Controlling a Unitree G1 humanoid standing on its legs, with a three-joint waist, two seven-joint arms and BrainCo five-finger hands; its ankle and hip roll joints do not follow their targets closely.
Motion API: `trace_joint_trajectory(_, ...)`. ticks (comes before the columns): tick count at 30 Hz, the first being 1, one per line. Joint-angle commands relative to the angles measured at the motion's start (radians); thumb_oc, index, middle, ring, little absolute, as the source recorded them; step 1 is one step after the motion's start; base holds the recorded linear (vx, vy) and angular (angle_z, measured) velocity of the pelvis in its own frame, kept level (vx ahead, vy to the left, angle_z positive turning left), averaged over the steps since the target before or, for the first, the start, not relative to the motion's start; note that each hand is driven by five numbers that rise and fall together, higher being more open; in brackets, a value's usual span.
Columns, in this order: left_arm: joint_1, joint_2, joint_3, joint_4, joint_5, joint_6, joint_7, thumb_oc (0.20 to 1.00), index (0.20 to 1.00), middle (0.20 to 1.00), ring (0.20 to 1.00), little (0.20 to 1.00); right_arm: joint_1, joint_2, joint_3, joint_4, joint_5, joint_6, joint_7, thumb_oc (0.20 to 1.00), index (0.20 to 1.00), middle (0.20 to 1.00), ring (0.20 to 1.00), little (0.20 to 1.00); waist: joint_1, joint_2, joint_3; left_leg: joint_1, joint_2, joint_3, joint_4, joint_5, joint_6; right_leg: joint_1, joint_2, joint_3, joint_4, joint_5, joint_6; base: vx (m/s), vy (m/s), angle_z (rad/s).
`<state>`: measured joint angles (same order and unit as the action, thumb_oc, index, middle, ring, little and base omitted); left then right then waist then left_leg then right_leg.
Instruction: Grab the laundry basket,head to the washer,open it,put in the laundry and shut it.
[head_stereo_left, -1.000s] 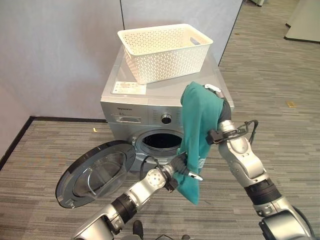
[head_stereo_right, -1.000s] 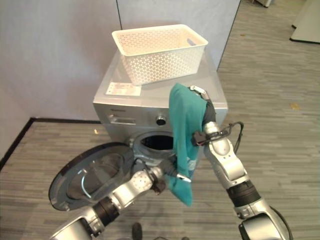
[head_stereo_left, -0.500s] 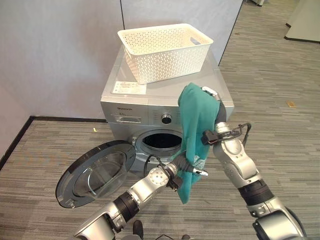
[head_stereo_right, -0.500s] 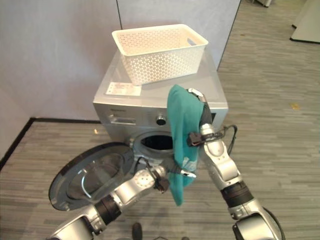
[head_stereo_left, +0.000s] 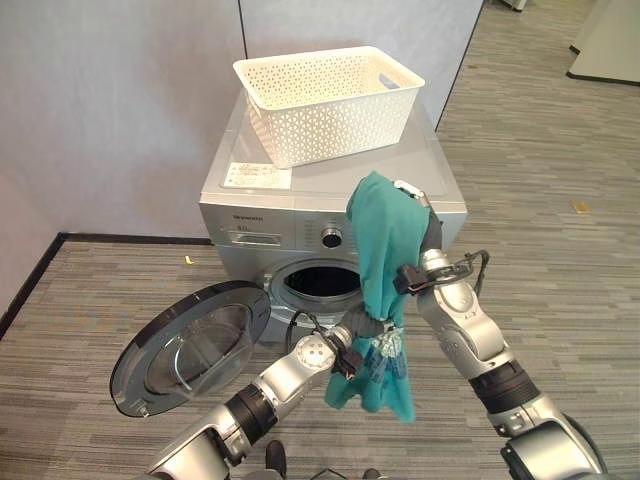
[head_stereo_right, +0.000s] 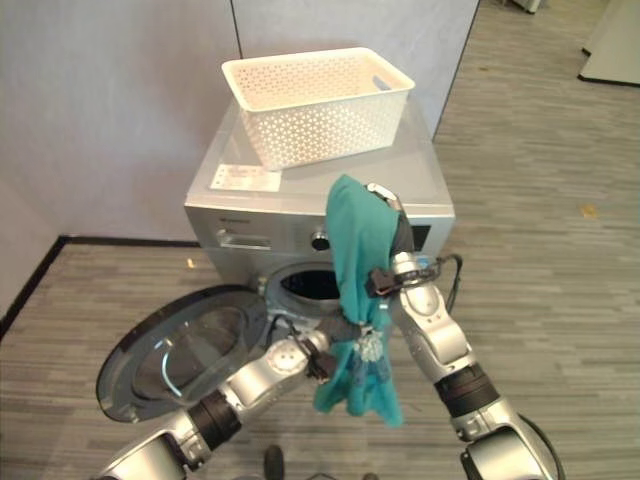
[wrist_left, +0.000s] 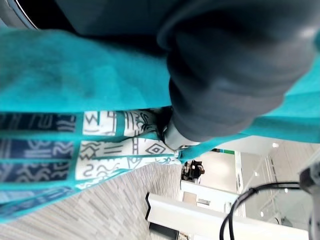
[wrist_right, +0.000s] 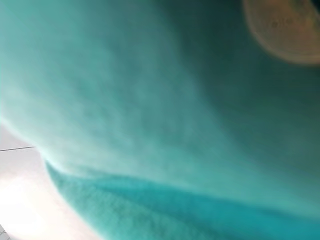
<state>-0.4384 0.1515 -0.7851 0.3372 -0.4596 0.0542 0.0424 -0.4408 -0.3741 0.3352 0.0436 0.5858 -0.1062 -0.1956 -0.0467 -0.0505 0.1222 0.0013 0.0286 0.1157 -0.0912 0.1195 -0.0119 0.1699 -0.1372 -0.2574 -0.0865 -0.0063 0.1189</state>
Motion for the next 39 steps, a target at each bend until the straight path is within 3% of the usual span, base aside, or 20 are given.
trace_joint_trajectory(1, -0.059, -0.076, 0.015, 0.047, 0.027, -0.085, 0.014, 0.2, 0.2, 0.2, 0.2, 0.2, -0.043, -0.005, -0.048, -0.074, 0.02, -0.079, 0.006, 0.2, 0.2, 0.2, 0.2, 0.2, 0.016, 0.009, -0.033, 0.091, 0.052, 0.002, 0.012, -0.17, -0.031, -0.072, 0.003, 0.029, 0.061, -0.031, -0.013, 0.0, 0.0, 0.0)
trace_joint_trajectory(2, -0.045, -0.064, 0.041, 0.06, 0.028, -0.091, 0.018, 0.2, 0.2, 0.2, 0.2, 0.2, 0.003, -0.032, -0.075, -0.085, -0.012, -0.075, 0.012, 1.0, 1.0, 1.0, 1.0, 1.0, 0.014, 0.008, -0.035, 0.091, 0.053, 0.002, 0.012, -0.171, -0.031, -0.069, 0.004, 0.027, 0.06, -0.032, -0.012, 0.0, 0.0, 0.0)
trace_joint_trajectory(5, -0.029, -0.054, 0.061, 0.057, 0.032, -0.094, 0.019, 0.2, 0.2, 0.2, 0.2, 0.2, 0.042, -0.05, -0.096, -0.103, -0.059, -0.066, 0.014, 1.0, 1.0, 1.0, 1.0, 1.0, 0.012, 0.009, -0.037, 0.092, 0.053, 0.002, 0.012, -0.172, -0.031, -0.069, 0.004, 0.028, 0.059, -0.033, -0.012, 0.0, 0.0, 0.0)
trace_joint_trajectory(7, 0.007, -0.031, 0.097, 0.051, 0.048, -0.105, 0.019, 0.2, 0.2, 0.2, 0.2, 0.2, 0.136, -0.087, -0.165, -0.136, -0.174, -0.058, -0.001, 1.0, 1.0, 1.0, 1.0, 1.0, 0.004, 0.01, -0.039, 0.097, 0.051, 0.005, 0.013, -0.177, -0.029, -0.066, 0.004, 0.028, 0.059, -0.033, -0.01, 0.0, 0.0, 0.0)
trace_joint_trajectory(13, 0.079, 0.008, 0.16, 0.041, 0.067, -0.116, 0.013, 0.2, 0.2, 0.2, 0.2, 0.2, 0.349, -0.1, -0.285, -0.18, -0.334, -0.037, -0.016, 1.0, 1.0, 1.0, 1.0, 1.0, -0.019, 0.015, -0.037, 0.104, 0.048, 0.016, 0.013, -0.186, -0.023, -0.066, 0.001, 0.035, 0.062, -0.035, -0.006, 0.01, 0.003, -0.02)
trace_joint_trajectory(14, 0.119, 0.024, 0.189, 0.029, 0.073, -0.122, 0.015, 0.2, 0.2, 0.2, 0.2, 0.2, 0.442, -0.106, -0.336, -0.2, -0.431, -0.029, -0.029, 1.0, 1.0, 1.0, 1.0, 1.0, -0.032, 0.02, -0.034, 0.106, 0.047, 0.021, 0.014, -0.19, -0.021, -0.07, -0.001, 0.041, 0.064, -0.036, -0.003, 0.0, 0.016, -0.08)
trace_joint_trajectory(19, 0.204, 0.064, 0.242, -0.006, 0.081, -0.14, 0.021, 0.2, 0.2, 0.2, 0.2, 0.2, 0.667, -0.063, -0.361, -0.122, -0.507, -0.001, -0.011, 1.0, 1.0, 1.0, 1.0, 1.0, -0.074, 0.029, -0.017, 0.109, 0.047, 0.046, 0.019, -0.195, -0.017, -0.091, -0.006, 0.066, 0.078, -0.037, 0.001, -0.01, 0.028, -0.23)
trace_joint_trajectory(21, 0.233, 0.077, 0.267, -0.024, 0.08, -0.151, 0.022, 0.2, 0.2, 0.2, 0.2, 0.2, 0.734, -0.064, -0.324, 0.044, -0.569, 0.015, 0.008, 1.0, 1.0, 1.0, 1.0, 1.0, -0.093, 0.031, -0.003, 0.102, 0.046, 0.061, 0.032, -0.202, -0.014, -0.109, -0.011, 0.082, 0.089, -0.033, 0.005, -0.04, 0.062, -0.23)
trace_joint_trajectory(23, 0.251, 0.085, 0.276, -0.036, 0.077, -0.154, 0.018, 0.2, 0.2, 0.2, 0.2, 0.2, 0.74, -0.067, -0.303, 0.114, -0.605, 0.023, -0.002, 1.0, 1.0, 1.0, 1.0, 1.0, -0.095, 0.032, 0.001, 0.095, 0.045, 0.067, 0.042, -0.208, -0.013, -0.117, -0.014, 0.087, 0.092, -0.031, 0.009, -0.03, 0.05, -0.11)
trace_joint_trajectory(27, 0.243, 0.084, 0.291, -0.022, 0.074, -0.17, 0.042, 0.2, 0.2, 0.2, 0.2, 0.2, 0.639, -0.034, -0.194, 0.463, -0.67, 0.07, -0.049, 1.0, 1.0, 1.0, 1.0, 1.0, -0.08, 0.022, 0.04, 0.034, 0.033, 0.078, 0.143, -0.248, 0.003, -0.155, -0.034, 0.124, 0.114, -0.021, 0.017, -0.09, 0.096, -0.28)
trace_joint_trajectory(32, 0.215, 0.067, 0.27, 0.005, 0.038, -0.18, 0.057, 0.2, 0.2, 0.2, 0.2, 0.2, 0.48, 0.049, -0.151, 0.738, -0.538, 0.081, -0.085, 1.0, 1.0, 1.0, 1.0, 1.0, -0.055, 0.024, 0.079, -0.045, 0.007, 0.068, 0.252, -0.299, 0.037, -0.221, -0.066, 0.167, 0.173, -0.017, 0.03, -0.07, 0.111, -0.11)
trace_joint_trajectory(34, 0.192, 0.048, 0.245, 0.03, 0.017, -0.18, 0.058, 0.2, 0.2, 0.2, 0.2, 0.2, 0.423, 0.077, -0.136, 0.825, -0.485, 0.078, -0.096, 1.0, 1.0, 1.0, 1.0, 1.0, -0.05, 0.033, 0.109, -0.088, -0.013, 0.053, 0.307, -0.326, 0.053, -0.265, -0.081, 0.185, 0.241, -0.028, 0.035, -0.14, 0.2, -0.08)
trace_joint_trajectory(35, 0.146, 0.029, 0.215, 0.051, 0.016, -0.179, 0.069, 0.2, 0.2, 0.2, 0.2, 0.2, 0.362, 0.101, -0.134, 0.902, -0.417, 0.078, -0.113, 1.0, 1.0, 1.0, 1.0, 1.0, -0.051, 0.043, 0.149, -0.13, -0.033, 0.029, 0.357, -0.342, 0.068, -0.349, -0.091, 0.212, 0.374, -0.021, 0.035, -0.15, 0.171, 0.2)
trace_joint_trajectory(36, 0.144, 0.029, 0.215, 0.051, 0.016, -0.179, 0.069, 0.2, 0.2, 0.2, 0.2, 0.2, 0.36, 0.102, -0.134, 0.903, -0.417, 0.077, -0.112, 1.0, 1.0, 1.0, 1.0, 1.0, -0.051, 0.042, 0.146, -0.136, -0.034, 0.029, 0.356, -0.338, 0.068, -0.355, -0.092, 0.213, 0.373, -0.018, 0.035, -0.19, 0.159, 0.29)
trace_joint_trajectory(38, 0.083, 0.006, 0.188, 0.077, 0.016, -0.188, 0.1, 0.2, 0.2, 0.2, 0.2, 0.2, 0.289, 0.121, -0.107, 0.946, -0.339, 0.07, -0.142, 1.0, 1.0, 1.0, 1.0, 1.0, -0.065, 0.053, 0.217, -0.183, -0.048, 0.024, 0.437, -0.368, 0.092, -0.478, -0.082, 0.282, 0.546, 0.01, 0.023, -0.17, 0.126, 0.37)
trace_joint_trajectory(39, 0.081, 0.006, 0.189, 0.078, 0.016, -0.188, 0.1, 0.2, 0.2, 0.2, 0.2, 0.2, 0.287, 0.12, -0.107, 0.948, -0.338, 0.07, -0.142, 1.0, 1.0, 1.0, 1.0, 1.0, -0.064, 0.053, 0.217, -0.185, -0.047, 0.025, 0.44, -0.37, 0.092, -0.481, -0.082, 0.284, 0.549, 0.008, 0.023, -0.11, 0.092, 0.26)
